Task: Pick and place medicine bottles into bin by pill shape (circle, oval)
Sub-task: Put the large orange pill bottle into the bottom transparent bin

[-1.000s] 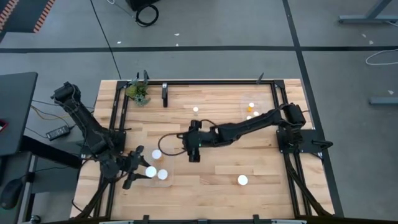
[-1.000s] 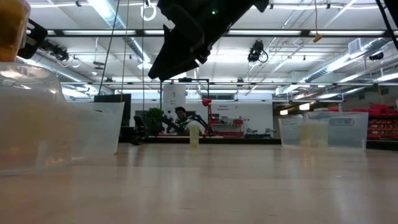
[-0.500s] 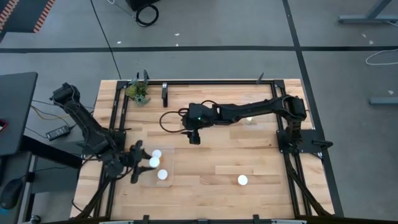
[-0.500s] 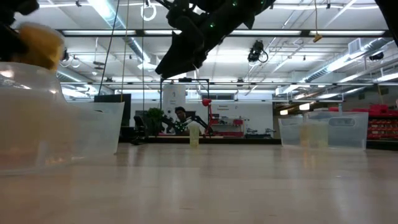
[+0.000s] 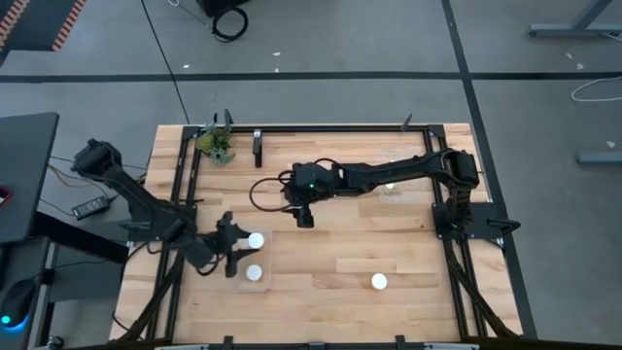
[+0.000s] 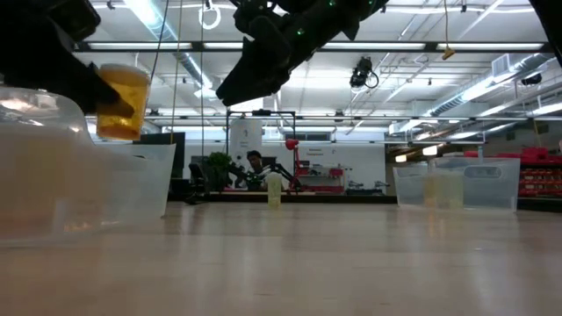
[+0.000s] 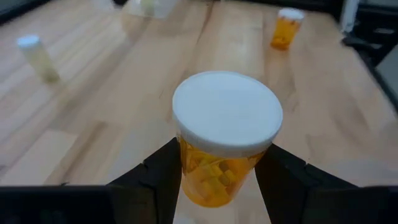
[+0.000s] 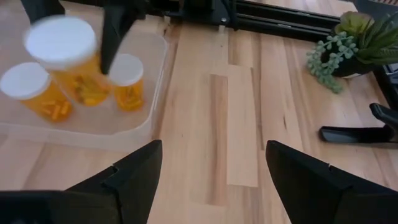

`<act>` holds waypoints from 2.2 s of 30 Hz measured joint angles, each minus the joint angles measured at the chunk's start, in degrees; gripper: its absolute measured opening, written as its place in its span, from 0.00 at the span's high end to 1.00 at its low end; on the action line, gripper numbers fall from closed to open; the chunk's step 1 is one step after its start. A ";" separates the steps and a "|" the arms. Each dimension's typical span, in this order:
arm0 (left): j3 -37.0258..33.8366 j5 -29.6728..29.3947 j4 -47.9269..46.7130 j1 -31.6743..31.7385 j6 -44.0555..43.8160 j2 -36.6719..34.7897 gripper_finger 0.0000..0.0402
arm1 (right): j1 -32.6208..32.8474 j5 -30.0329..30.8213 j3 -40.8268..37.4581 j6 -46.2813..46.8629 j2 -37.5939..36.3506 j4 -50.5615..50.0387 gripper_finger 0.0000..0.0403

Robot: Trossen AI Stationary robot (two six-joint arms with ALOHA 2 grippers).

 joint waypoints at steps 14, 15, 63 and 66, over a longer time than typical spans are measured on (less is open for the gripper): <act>0.04 5.60 7.83 2.57 -3.36 8.28 0.54 | 0.11 -2.23 0.00 -0.24 0.00 -0.31 0.27; 0.04 6.38 7.83 2.57 -3.35 8.42 0.54 | 0.11 -2.23 0.00 -0.34 0.00 -0.31 0.27; 0.00 10.00 5.55 2.50 1.85 10.13 0.54 | 11.31 0.24 9.53 3.89 15.67 6.97 0.27; 0.00 9.98 5.62 2.48 1.74 10.13 0.54 | 11.24 0.24 10.81 3.25 15.93 4.72 0.27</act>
